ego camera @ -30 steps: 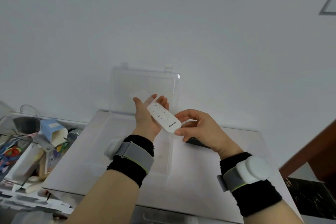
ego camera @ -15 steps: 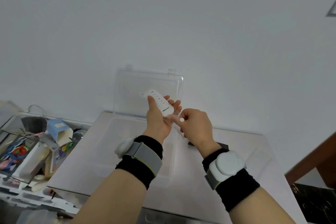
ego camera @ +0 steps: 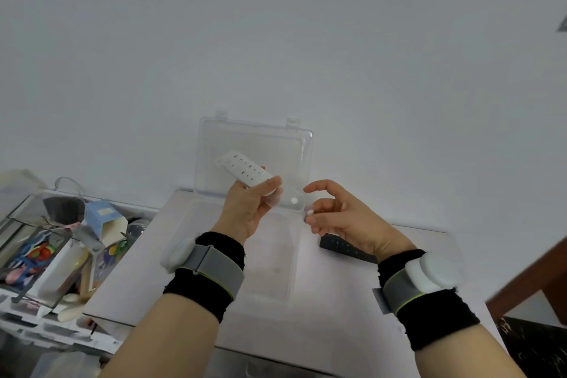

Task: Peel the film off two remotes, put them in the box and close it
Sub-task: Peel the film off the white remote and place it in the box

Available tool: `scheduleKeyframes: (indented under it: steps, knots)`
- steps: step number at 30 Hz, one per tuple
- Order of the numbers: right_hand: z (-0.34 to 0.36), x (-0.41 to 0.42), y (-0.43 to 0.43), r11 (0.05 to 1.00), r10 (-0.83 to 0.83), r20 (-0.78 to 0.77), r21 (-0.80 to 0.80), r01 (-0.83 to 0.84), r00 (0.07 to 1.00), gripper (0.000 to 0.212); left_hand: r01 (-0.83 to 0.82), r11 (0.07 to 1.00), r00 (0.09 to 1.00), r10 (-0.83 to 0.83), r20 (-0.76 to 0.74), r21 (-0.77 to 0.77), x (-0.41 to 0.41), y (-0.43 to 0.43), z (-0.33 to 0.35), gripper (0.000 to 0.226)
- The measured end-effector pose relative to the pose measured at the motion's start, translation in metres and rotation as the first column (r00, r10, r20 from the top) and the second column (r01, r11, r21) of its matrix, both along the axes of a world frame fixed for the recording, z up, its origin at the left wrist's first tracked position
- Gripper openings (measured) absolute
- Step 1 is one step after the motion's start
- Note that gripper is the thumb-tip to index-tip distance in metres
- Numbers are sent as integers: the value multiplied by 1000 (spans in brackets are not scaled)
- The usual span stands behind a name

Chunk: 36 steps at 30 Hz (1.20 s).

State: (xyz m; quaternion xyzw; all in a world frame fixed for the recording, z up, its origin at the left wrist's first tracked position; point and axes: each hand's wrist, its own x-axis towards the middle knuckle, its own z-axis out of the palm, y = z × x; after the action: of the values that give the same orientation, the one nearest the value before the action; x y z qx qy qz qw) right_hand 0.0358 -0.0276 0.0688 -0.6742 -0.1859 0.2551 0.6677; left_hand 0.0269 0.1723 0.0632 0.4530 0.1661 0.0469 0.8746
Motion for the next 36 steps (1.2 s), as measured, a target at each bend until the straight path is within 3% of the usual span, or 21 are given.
scheduleKeyframes:
  steps: [4,9,11,15,21,28,36]
  knots:
    - [3,2,1,996,86,48,-4,-86,995,35,35,996,997,-40,64,81,0,2,3,33]
    - [2,5,4,993,-77,193,-78,93,978,13,128,990,984,-134,118,62,-3,1,2,46]
    - [2,4,4,983,-124,245,-99,152,961,13,138,989,980,-144,135,52,-3,2,1,56]
    - [2,2,7,957,-183,333,-155,245,925,11,139,985,977,-153,146,97,-4,0,2,54]
    - [-1,1,9,989,-147,145,7,148,978,9,94,968,984,-126,128,232,-6,-2,3,64]
    - [-3,-1,15,961,-270,232,3,277,935,9,106,960,981,-143,130,261,-5,-7,4,60]
    - [-3,1,16,966,-257,119,23,256,959,28,100,942,978,-153,143,321,-6,-9,3,56]
